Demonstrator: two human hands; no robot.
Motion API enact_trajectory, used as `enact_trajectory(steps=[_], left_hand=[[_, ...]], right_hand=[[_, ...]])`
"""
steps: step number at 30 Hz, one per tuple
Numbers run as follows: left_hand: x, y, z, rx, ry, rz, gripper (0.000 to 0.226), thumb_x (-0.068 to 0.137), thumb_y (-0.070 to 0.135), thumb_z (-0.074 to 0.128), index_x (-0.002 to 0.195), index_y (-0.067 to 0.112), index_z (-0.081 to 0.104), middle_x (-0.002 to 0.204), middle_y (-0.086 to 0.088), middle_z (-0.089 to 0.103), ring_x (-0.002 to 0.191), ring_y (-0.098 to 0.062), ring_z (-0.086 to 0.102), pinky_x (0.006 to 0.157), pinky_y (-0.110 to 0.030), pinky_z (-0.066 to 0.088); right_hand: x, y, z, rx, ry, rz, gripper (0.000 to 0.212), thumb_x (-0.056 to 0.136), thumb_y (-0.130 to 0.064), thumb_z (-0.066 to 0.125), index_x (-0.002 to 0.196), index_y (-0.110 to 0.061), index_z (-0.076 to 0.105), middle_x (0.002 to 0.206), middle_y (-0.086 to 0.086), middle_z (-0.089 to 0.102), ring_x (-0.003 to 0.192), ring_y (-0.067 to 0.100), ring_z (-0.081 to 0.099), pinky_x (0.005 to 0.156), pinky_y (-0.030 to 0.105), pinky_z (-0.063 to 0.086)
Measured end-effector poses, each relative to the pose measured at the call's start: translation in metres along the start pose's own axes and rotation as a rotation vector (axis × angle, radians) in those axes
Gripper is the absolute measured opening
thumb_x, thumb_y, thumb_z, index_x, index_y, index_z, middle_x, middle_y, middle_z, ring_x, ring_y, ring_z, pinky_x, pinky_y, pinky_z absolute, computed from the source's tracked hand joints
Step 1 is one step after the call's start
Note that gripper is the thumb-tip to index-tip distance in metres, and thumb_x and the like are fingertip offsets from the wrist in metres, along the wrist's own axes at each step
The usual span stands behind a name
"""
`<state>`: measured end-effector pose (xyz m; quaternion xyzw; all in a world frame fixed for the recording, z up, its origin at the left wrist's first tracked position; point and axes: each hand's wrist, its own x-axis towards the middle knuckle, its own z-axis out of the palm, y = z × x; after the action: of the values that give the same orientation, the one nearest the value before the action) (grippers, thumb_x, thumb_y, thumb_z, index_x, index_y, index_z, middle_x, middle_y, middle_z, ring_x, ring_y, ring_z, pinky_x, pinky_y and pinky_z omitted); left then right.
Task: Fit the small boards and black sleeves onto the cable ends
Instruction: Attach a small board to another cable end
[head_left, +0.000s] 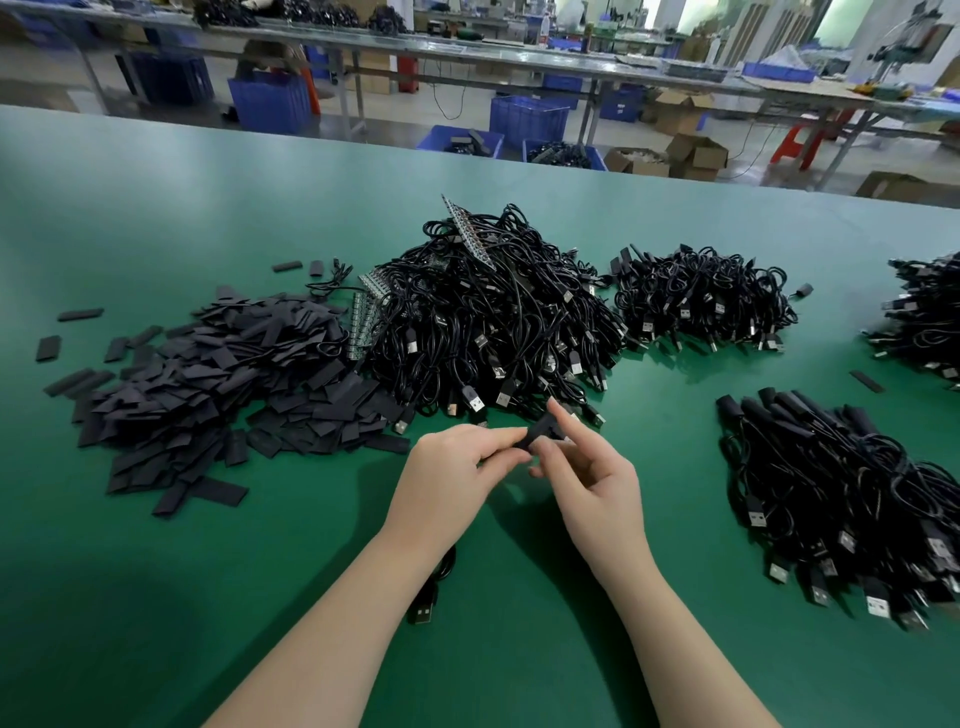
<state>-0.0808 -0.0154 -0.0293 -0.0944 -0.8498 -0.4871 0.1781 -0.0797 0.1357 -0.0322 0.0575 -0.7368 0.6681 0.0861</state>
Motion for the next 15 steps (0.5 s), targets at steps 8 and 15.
enact_trajectory(steps=[8,15], left_hand=[[-0.0013,0.0012,0.0020,0.040,-0.038,0.037,0.030,0.086,0.013,0.070,0.112,0.028,0.073,0.096,0.012,0.072,0.090,0.000,0.063,0.079,-0.018,0.051],[-0.0021,0.0012,0.0044,0.034,-0.037,0.049,0.037,0.085,0.015,0.070,0.117,0.033,0.070,0.097,0.021,0.067,0.092,0.005,0.062,0.082,-0.017,0.051]], right_hand=[[-0.0017,0.0045,0.0042,-0.026,-0.068,0.015,0.053,0.096,-0.020,0.064,0.129,-0.059,0.047,0.091,-0.011,0.075,0.083,0.018,0.068,0.077,0.021,0.053],[0.0004,0.0035,0.0018,-0.103,-0.060,0.044,0.017,0.096,-0.023,0.064,0.086,-0.033,0.073,0.080,0.001,0.073,0.075,0.010,0.064,0.070,0.035,0.051]])
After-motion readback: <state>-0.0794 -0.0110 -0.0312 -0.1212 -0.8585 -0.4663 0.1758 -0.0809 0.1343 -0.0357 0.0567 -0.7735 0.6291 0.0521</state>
